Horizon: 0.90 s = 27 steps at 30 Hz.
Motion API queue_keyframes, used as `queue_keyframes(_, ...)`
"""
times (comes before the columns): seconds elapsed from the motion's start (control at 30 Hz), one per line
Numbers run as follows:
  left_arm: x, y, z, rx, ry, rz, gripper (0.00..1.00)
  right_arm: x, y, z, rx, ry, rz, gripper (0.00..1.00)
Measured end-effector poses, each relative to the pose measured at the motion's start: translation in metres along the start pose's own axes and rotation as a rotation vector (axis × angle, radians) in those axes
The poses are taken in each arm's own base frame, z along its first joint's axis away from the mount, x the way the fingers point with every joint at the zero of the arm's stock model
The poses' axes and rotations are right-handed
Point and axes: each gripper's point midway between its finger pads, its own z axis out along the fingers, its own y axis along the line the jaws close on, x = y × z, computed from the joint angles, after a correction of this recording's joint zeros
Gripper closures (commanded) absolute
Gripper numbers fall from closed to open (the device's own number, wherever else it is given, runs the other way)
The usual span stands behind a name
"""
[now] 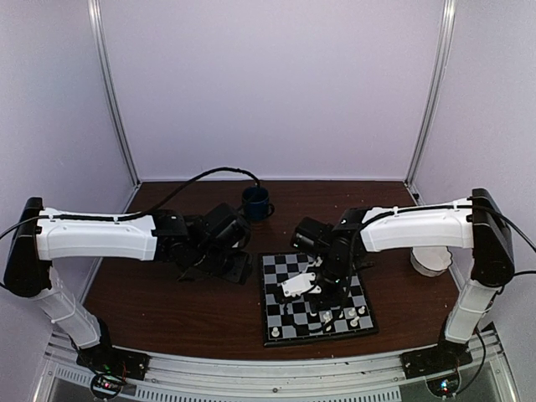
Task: Set up the chess pieces on the board
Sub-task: Place the pawn at d2.
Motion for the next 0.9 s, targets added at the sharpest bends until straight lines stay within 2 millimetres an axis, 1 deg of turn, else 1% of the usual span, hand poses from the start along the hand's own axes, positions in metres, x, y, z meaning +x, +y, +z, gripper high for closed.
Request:
queue_keyframes(0.33,0.000,0.000,0.000,-0.001,0.002,0.001,0.41,0.003,0.005,0.007,-0.026,0.026,-0.018,0.94)
queue_keyframes(0.9,0.002,0.000,0.002,-0.002,0.009,0.002,0.41,0.005,0.006,0.014,-0.038,0.040,-0.015,0.92)
